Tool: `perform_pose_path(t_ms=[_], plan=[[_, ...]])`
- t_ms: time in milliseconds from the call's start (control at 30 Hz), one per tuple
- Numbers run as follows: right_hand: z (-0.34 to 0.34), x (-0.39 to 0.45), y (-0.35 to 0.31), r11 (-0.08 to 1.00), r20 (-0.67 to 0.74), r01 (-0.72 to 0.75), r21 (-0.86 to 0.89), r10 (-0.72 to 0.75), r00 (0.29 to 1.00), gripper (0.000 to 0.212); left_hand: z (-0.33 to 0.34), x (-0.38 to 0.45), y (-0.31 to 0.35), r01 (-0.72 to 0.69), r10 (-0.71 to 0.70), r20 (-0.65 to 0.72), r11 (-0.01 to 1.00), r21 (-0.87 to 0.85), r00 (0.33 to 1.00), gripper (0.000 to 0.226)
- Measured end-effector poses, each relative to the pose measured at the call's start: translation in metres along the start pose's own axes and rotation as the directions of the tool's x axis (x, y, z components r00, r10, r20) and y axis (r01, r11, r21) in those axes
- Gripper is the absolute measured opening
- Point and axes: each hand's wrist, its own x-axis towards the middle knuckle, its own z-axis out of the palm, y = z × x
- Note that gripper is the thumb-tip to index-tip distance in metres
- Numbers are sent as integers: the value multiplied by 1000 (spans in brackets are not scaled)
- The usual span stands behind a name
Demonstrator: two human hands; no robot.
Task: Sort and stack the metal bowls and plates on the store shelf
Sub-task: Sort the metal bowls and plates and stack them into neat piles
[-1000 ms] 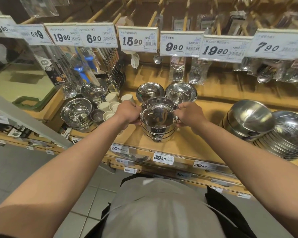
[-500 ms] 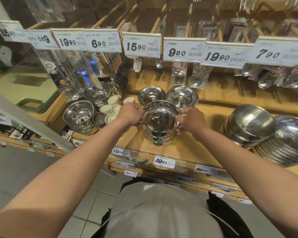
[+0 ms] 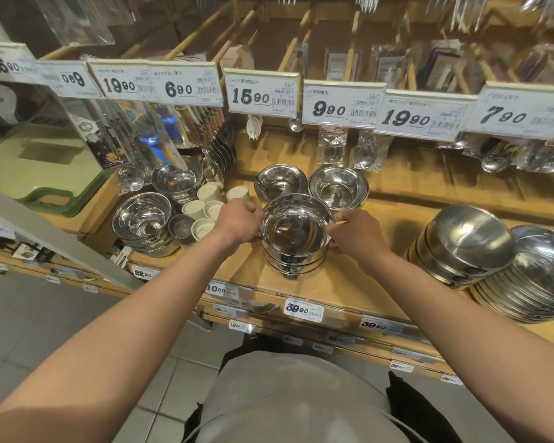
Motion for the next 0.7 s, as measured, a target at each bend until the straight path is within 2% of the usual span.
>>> perform_pose_path(t_ms=[100, 300, 433, 533, 700], plan=[[1, 0, 2, 1000, 6, 10, 7, -10, 1000, 23, 1, 1, -1, 6, -6, 5, 1000, -10, 1000, 29], [-4, 9, 8, 999, 15, 16, 31, -16, 1000, 24, -5, 9, -2, 25, -24, 18, 999, -45, 1000, 27], [-13, 30, 10, 990, -75, -28, 138, 39, 996, 23, -12, 25, 6, 0, -1, -38, 999, -44, 999, 30], [-18, 48, 13, 991, -131, -36, 130, 53, 990, 28, -15, 41, 12, -15, 15, -23, 1000, -19, 1000, 31], [-13, 72, 22, 987, -190, -92, 131, 116, 975, 22, -18, 73, 19, -59, 59, -8, 998, -1, 998, 29]])
